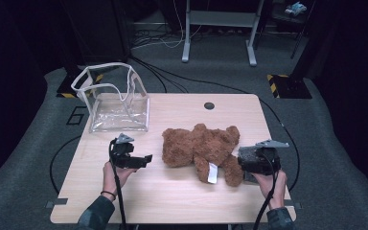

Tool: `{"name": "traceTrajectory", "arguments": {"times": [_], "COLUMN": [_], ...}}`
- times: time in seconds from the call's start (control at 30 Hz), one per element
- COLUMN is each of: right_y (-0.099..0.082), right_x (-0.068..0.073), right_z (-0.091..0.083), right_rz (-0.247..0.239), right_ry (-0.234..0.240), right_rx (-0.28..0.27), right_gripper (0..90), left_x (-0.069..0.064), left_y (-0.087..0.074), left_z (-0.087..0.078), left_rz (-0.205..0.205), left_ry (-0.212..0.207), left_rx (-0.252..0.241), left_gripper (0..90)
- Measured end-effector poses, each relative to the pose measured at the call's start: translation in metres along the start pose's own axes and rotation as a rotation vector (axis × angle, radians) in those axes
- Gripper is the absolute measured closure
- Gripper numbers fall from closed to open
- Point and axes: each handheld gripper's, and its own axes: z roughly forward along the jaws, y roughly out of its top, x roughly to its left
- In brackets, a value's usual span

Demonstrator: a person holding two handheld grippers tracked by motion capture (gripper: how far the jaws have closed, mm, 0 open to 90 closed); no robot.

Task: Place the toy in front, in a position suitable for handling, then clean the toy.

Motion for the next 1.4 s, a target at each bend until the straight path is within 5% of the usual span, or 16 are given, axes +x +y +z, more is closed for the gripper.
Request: {"name": "traceTrajectory", "arguments": {"times": [0.37,0.6,0.8,0.97,1.03,1.23,1.27,1.4], "right_y": [-0.018,-0.022,-0.028,-0.036,-0.040,-0.044,-0.045,-0.047], "right_x": [-0.020,-0.035,-0.042,-0.041,-0.039,-0.040,-0.041,-0.044], "right_z": [-0.006,-0.002,0.029,0.046,0.051,0.051,0.050,0.047], "right_rz": [0.048,0.082,0.087,0.099,0.107,0.121,0.114,0.117], "right_ry": [-0.048,-0.108,-0.179,-0.181,-0.185,-0.184,-0.179,-0.174], "right_rx": [0.028,0.046,0.110,0.151,0.164,0.147,0.128,0.112], "right_gripper": [13.9,14.0,12.6,15.1,18.6,32.8,42.8,58.3], "left_x": [0.026,0.032,0.027,0.022,0.018,0.019,0.019,0.019], "left_y": [-0.036,-0.047,-0.060,-0.067,-0.071,-0.073,-0.073,-0.072], "left_z": [-0.002,-0.002,0.010,0.019,0.021,0.021,0.021,0.023], "left_rz": [-0.072,-0.019,0.015,0.042,0.071,0.059,0.070,0.073], "left_ry": [0.057,0.121,0.155,0.181,0.212,0.221,0.216,0.212], "left_rx": [0.001,0.047,0.045,0.058,0.035,0.015,0.020,0.019], "left_gripper": [9.0,6.5,2.5,1.4,1.1,0.9,0.9,0.0]}}
